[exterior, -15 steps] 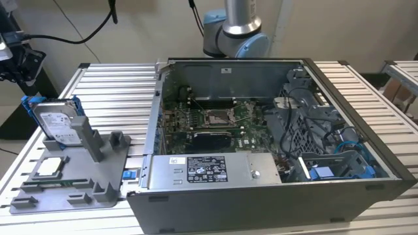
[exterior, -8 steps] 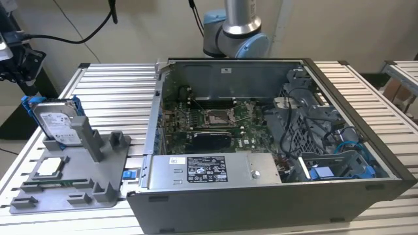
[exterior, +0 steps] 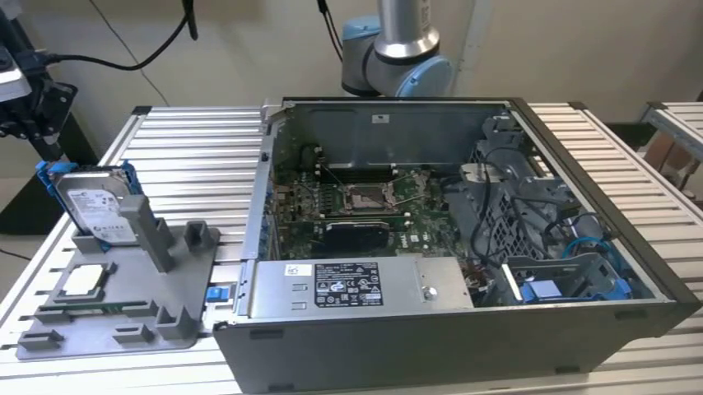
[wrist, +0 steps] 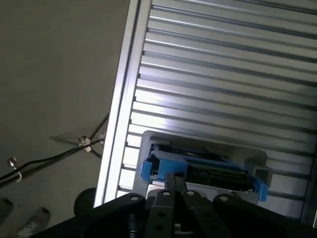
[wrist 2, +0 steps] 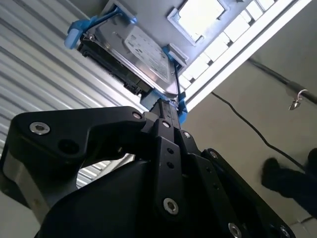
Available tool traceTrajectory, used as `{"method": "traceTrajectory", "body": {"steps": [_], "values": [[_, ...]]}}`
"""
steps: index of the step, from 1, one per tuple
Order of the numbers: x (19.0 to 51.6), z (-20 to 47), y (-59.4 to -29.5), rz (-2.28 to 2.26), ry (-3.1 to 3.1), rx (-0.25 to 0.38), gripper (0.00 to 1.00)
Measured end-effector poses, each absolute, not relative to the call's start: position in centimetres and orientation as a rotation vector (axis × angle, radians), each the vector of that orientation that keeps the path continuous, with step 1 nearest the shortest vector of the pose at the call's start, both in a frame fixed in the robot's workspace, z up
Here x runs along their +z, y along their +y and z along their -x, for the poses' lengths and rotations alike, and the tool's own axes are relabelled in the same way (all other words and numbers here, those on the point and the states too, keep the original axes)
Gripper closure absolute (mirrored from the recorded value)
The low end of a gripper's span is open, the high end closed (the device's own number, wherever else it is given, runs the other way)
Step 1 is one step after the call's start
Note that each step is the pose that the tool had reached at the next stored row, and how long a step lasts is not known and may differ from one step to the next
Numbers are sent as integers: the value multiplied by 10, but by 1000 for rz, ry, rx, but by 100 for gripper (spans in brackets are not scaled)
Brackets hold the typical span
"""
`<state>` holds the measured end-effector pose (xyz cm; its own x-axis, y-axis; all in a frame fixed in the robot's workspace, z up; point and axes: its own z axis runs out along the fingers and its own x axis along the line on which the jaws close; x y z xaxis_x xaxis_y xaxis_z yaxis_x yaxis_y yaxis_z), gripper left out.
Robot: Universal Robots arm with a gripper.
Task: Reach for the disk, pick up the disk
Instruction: 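Pick up the disk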
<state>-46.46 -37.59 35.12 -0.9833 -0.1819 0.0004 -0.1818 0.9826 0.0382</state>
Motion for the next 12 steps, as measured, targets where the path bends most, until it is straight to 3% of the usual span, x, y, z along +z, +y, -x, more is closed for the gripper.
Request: {"method": "traceTrajectory", "body": {"steps": [12], "values": [[351,465,-376,-558,-3084,-59,100]]}}
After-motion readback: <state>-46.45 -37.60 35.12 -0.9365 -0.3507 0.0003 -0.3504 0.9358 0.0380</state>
